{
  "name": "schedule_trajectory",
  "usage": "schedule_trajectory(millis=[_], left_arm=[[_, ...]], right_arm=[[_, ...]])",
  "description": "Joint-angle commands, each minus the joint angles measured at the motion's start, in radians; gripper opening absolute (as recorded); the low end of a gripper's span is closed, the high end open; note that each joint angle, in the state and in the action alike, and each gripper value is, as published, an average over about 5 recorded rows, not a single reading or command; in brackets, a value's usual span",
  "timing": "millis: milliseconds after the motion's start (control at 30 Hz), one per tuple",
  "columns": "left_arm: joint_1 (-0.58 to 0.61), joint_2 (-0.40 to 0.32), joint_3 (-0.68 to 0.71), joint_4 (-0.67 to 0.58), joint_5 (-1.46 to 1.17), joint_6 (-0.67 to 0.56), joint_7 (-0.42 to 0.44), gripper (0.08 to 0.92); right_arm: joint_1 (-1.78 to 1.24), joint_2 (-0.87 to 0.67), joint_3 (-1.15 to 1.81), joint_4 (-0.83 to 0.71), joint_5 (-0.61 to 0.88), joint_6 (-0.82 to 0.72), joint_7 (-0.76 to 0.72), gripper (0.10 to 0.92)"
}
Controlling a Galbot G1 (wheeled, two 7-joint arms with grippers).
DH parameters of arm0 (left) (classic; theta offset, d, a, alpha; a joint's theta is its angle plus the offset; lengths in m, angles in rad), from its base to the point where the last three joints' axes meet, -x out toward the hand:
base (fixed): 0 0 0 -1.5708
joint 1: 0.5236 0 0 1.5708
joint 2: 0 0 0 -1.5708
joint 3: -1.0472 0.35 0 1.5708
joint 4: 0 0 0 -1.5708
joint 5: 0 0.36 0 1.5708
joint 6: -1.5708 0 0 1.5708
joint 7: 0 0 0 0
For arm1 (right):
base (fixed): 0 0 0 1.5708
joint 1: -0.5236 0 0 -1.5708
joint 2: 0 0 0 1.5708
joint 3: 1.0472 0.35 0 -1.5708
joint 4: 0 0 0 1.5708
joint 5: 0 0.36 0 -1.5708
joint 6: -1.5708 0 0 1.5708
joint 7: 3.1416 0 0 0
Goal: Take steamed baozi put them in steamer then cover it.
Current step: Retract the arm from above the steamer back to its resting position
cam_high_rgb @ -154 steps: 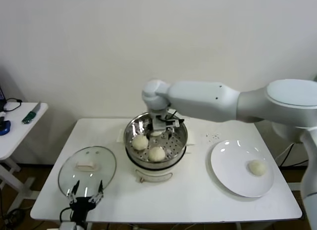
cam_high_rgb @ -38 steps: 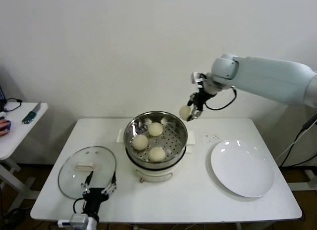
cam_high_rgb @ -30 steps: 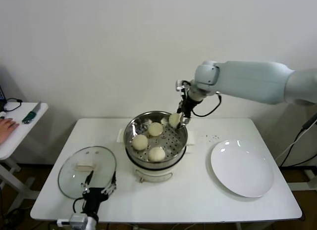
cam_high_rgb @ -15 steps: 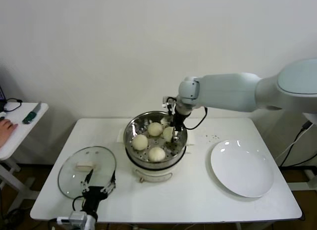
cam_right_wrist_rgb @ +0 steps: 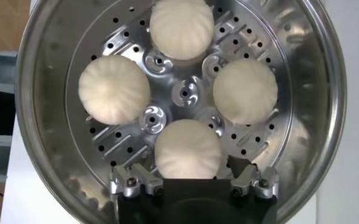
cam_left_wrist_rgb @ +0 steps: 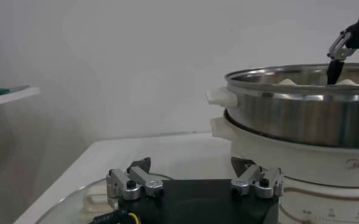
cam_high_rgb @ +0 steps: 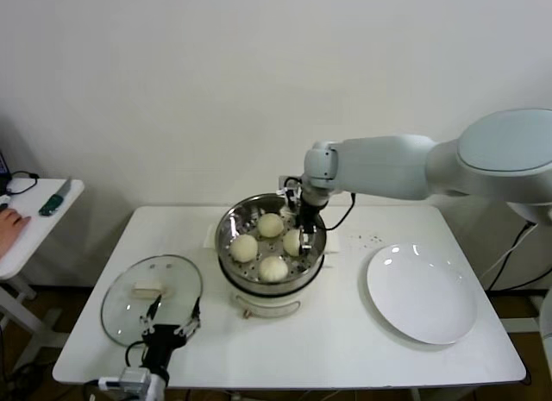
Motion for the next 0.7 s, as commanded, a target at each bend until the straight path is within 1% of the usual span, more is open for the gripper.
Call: schedule_trajectory(millis=[33, 233, 367, 467, 600, 700], left_arm=[[-0.002, 0.002, -0.002, 0.000, -0.001, 0.001, -0.001, 0.823], [-0.008, 0.005, -0.011, 0.017, 0.054, -0.024, -0.002, 0.823], [-0.016, 0.004, -0.019, 0.025, 0.077, -0.028, -0.003, 0.823], [-0.025, 0.001, -0.023, 0.027, 0.096, -0.029, -0.003, 0.823], [-0.036, 0.002, -0.029, 0.023, 0.111, -0.025, -0.003, 0.823], [-0.041, 0.001, -0.031, 0.014, 0.123, -0.021, -0.003, 0.823]], right_arm=[[0.013, -0.016, 0.015, 0.002, 0.000, -0.001, -0.023, 0.822], [0.086, -0.110, 0.024, 0.064, -0.006, 0.053, -0.082, 0.823], [0.103, -0.235, 0.073, 0.115, -0.031, 0.096, -0.041, 0.823], [0.096, -0.348, 0.125, 0.159, -0.057, 0.167, 0.065, 0.823], [0.026, -0.493, 0.255, 0.222, -0.083, 0.319, 0.280, 0.823], [-0.076, -0.594, 0.383, 0.265, -0.088, 0.404, 0.414, 0.823]])
